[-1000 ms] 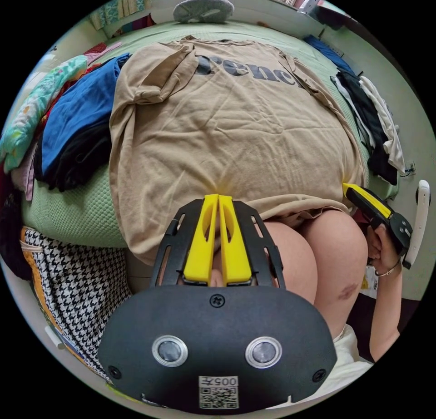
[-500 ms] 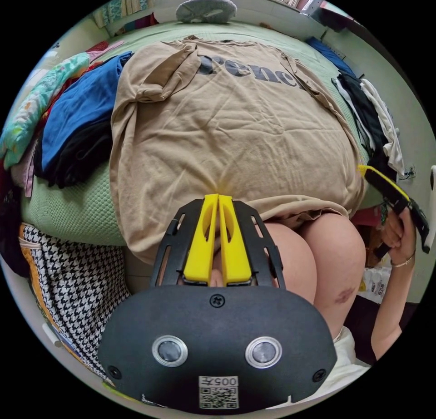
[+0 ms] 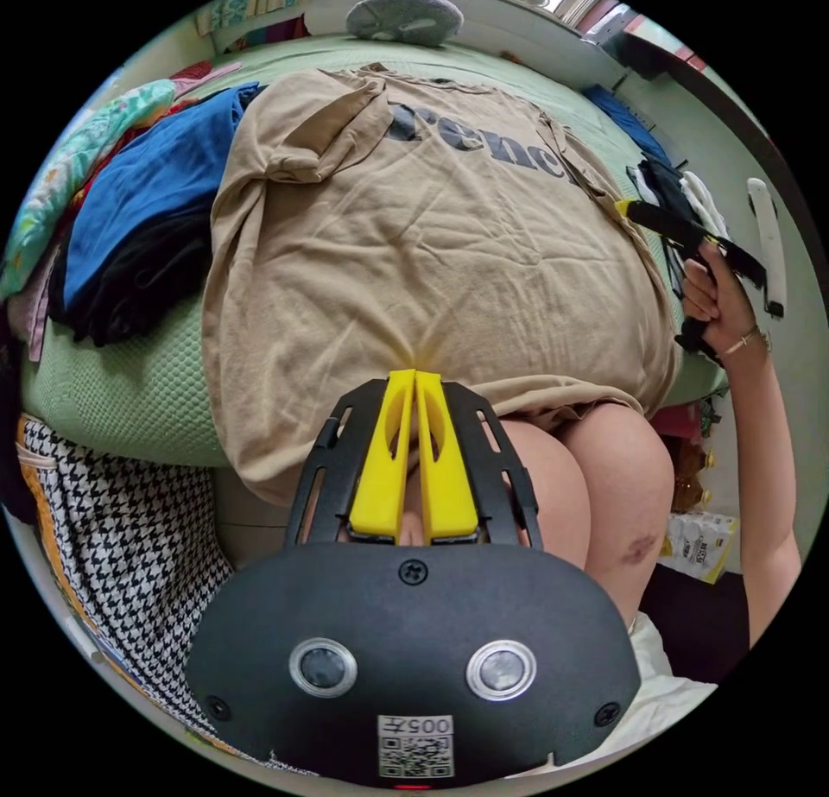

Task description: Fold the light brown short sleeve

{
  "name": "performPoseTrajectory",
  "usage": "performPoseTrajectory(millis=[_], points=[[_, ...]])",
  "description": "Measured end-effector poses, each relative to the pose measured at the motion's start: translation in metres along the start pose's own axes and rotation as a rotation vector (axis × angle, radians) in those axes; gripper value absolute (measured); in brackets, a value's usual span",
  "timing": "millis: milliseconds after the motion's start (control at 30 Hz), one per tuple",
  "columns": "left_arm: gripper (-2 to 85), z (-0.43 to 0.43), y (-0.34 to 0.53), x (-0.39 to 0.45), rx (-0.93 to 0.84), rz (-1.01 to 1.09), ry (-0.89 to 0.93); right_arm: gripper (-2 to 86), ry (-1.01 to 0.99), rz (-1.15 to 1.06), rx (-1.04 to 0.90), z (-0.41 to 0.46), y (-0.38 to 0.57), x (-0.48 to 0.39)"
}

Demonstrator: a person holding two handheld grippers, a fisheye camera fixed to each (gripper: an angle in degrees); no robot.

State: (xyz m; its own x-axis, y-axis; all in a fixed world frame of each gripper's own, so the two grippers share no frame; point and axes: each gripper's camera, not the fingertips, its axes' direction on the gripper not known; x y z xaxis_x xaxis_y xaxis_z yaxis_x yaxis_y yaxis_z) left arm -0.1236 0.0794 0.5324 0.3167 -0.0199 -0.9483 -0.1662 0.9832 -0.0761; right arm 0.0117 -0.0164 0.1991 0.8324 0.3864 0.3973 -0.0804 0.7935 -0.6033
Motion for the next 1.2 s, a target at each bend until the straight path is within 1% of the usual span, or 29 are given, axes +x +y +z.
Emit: performPoseTrajectory(millis=[100,167,233,333,400,467,500,533,600,667,733,800,867,967,1067,1100,1200], points=[[-0.5,-0.001,-0.005,-0.007,0.002,-0.019,0.034,5.0,0.005,0.018,-0.040,0.013,-0.018,-0.005],[-0.5,-0.002,-0.009,-0.010,0.004,-0.020,0.042,4.0,0.047,0.024,-0.052,0.019,-0.025,-0.007],[-0.4,-0.003,-0.013,-0.012,0.007,-0.019,0.044,1.5,0.048,0.037,-0.017,0.013,-0.030,-0.009],[-0.4,-0.005,-0.020,-0.013,0.006,-0.014,0.039,0.5,0.004,0.041,0.035,-0.002,-0.033,-0.013],[-0.4,-0.006,-0.024,-0.014,0.004,-0.015,0.038,0.5,-0.013,0.008,0.038,-0.004,-0.035,-0.019],[-0.5,-0.007,-0.029,-0.014,0.004,-0.015,0.037,0.6,0.016,-0.019,0.029,0.000,-0.038,-0.025],[-0.5,-0.008,-0.031,-0.014,0.006,-0.016,0.037,0.7,0.052,-0.036,-0.006,0.008,-0.041,-0.027],[-0.5,-0.009,-0.034,-0.015,0.008,-0.016,0.037,1.2,0.078,-0.052,-0.080,0.020,-0.045,-0.028],[-0.4,-0.010,-0.038,-0.015,0.008,-0.014,0.039,2.0,0.088,-0.073,-0.123,0.028,-0.048,-0.027],[-0.4,-0.012,-0.043,-0.016,0.006,-0.012,0.043,2.6,0.043,-0.047,-0.105,0.019,-0.052,-0.021],[-0.4,-0.014,-0.050,-0.017,0.004,-0.015,0.048,3.0,-0.061,0.003,-0.068,0.005,-0.057,-0.011],[-0.4,-0.016,-0.056,-0.016,-0.001,-0.020,0.051,3.3,-0.091,0.022,-0.065,0.001,-0.061,-0.006],[-0.4,-0.017,-0.062,-0.016,-0.004,-0.023,0.052,3.2,-0.071,0.043,-0.054,-0.002,-0.067,-0.002],[-0.4,-0.021,-0.070,-0.014,0.001,-0.023,0.048,0.8,-0.061,0.094,-0.020,-0.003,-0.078,0.005],[-0.4,-0.024,-0.079,-0.013,0.001,-0.019,0.049,-0.7,-0.022,0.102,-0.098,0.015,-0.090,0.002],[-0.4,-0.026,-0.083,-0.013,0.000,-0.021,0.055,-1.0,0.017,0.093,-0.162,0.027,-0.092,0.000],[-0.4,-0.029,-0.093,-0.013,0.001,-0.027,0.072,-1.2,0.023,0.060,-0.131,0.021,-0.095,-0.002]])
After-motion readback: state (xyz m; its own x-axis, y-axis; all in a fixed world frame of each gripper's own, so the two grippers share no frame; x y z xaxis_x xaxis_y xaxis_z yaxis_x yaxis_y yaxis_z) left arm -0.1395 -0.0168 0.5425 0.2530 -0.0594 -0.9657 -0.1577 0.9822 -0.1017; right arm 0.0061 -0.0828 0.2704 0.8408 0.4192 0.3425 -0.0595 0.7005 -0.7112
